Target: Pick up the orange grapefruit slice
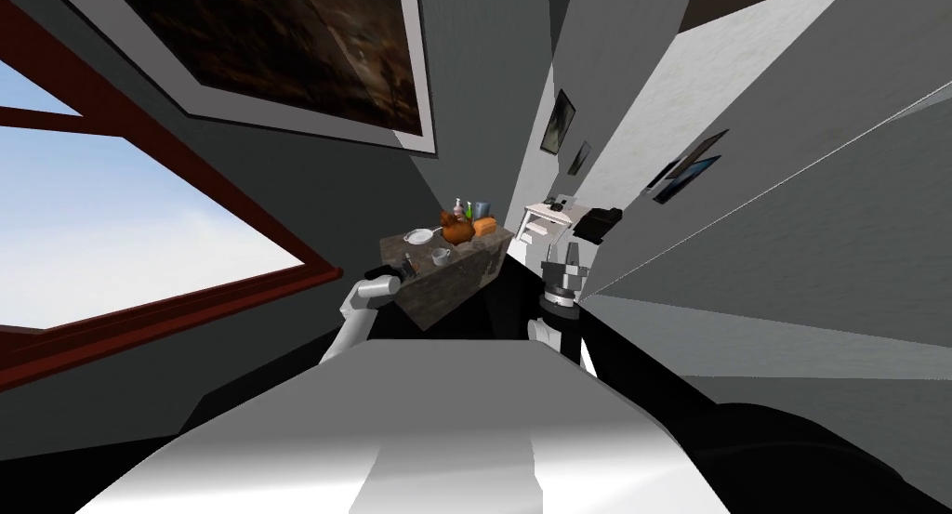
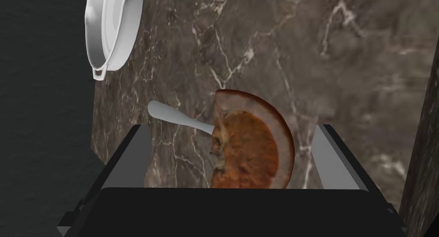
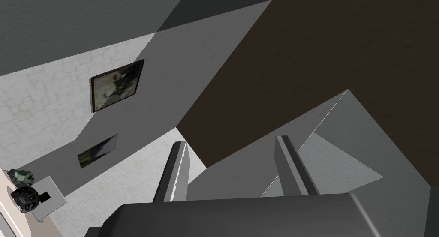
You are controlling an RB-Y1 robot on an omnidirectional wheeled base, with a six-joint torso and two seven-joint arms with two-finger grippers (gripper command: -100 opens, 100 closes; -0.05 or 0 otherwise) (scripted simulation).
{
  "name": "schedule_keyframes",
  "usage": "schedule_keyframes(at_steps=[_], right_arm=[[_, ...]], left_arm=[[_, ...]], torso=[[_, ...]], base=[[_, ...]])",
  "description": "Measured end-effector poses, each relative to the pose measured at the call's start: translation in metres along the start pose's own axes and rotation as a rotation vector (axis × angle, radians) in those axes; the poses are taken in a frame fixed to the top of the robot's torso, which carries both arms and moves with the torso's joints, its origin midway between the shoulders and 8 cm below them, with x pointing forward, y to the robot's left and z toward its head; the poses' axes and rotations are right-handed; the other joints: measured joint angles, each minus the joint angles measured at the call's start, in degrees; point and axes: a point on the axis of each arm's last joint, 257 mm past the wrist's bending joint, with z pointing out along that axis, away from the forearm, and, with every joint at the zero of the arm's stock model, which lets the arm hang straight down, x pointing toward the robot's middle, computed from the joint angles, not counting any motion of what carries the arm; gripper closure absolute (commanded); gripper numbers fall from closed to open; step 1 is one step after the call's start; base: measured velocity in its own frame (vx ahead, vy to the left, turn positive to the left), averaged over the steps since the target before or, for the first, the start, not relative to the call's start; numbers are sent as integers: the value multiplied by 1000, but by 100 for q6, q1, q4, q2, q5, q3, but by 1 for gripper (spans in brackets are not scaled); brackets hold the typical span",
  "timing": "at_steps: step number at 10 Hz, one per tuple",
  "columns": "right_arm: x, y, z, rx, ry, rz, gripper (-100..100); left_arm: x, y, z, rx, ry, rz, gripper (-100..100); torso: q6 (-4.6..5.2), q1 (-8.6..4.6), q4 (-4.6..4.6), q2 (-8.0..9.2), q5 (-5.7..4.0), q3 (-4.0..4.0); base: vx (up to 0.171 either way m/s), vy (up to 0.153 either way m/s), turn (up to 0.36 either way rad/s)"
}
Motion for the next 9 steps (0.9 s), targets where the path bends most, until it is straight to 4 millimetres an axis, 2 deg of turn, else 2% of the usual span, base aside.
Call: schedule_keyframes(at_steps=[2,3,6,7,9], right_arm=[[0,0,0,0,0,0,0],[0,0,0,0,0,0,0],[0,0,0,0,0,0,0],[0,0,0,0,0,0,0],[0,0,0,0,0,0,0]], left_arm=[[-13,-10,6,5,-19,-16,-100],[-20,-24,10,20,-27,-27,-100],[-33,-32,19,30,-49,-52,-100],[-34,-32,19,30,-49,-52,100],[-34,-32,19,30,-49,-52,100]], torso=[[-1,5,-1,-3,1,-2],[-1,3,0,-2,0,-1],[-4,6,0,-2,1,-1],[-5,10,-2,-12,2,-6],[-6,15,-4,-20,3,-11]], base=[[-59,-25,-168],[-63,-18,-69],[-48,-17,-65],[-6,-3,-3],[0,0,0]])
